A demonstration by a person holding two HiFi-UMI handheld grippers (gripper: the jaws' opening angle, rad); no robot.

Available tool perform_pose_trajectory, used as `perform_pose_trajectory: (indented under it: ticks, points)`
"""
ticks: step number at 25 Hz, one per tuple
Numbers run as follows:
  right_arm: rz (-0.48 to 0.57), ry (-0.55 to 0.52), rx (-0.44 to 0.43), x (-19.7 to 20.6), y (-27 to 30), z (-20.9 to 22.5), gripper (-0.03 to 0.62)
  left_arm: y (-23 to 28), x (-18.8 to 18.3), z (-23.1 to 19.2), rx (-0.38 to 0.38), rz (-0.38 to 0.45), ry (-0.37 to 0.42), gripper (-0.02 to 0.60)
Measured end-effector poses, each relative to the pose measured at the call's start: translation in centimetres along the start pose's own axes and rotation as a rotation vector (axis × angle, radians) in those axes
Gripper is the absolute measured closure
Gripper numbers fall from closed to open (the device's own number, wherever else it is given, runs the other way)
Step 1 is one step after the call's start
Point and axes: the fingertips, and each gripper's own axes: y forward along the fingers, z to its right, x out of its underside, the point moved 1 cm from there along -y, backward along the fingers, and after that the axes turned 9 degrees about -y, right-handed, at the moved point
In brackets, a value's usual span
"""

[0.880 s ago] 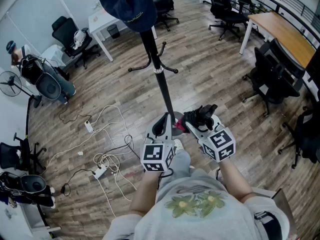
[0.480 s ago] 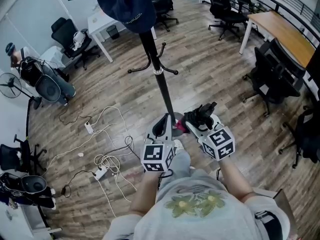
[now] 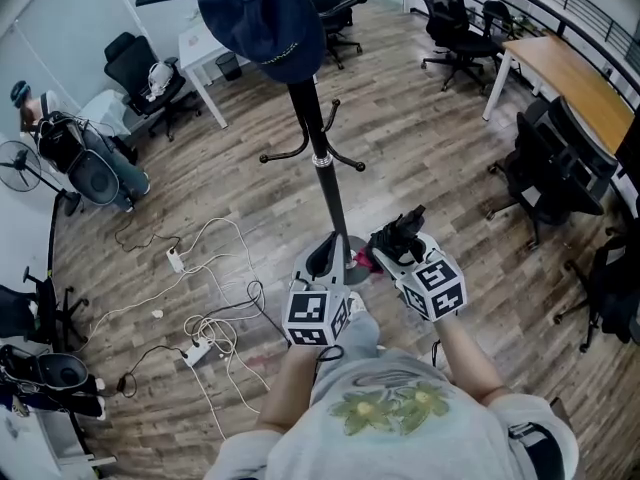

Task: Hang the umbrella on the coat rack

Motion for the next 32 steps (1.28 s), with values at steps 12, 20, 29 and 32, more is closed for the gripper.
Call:
perform_pose_trajectory:
  ticks: [12, 20, 29, 32]
  points:
    - [-0.062, 0.014, -0.023, 0.1, 5.5, 3.0, 0.371, 4.1, -0.7, -3.0, -0.011, -0.025, -0.011, 0.58]
    - [-0.106, 0.024, -0.039, 1.5, 8.1, 3.7, 0.37, 5.5, 0.0, -4.5, -0.022, -0.049, -0.02, 0.58]
    - [-0.169, 0.038, -0.058, 3.8, 10.6, 4.5, 0.37, 7.0, 0.9, -5.7, -0.034, -0.069, -0.037, 0.58]
    - [-0.192, 0.044, -0.056, 4.4, 11.4, 4.7, 0.37, 7.2, 1.1, -6.3, -0.039, -0.078, -0.043, 0.58]
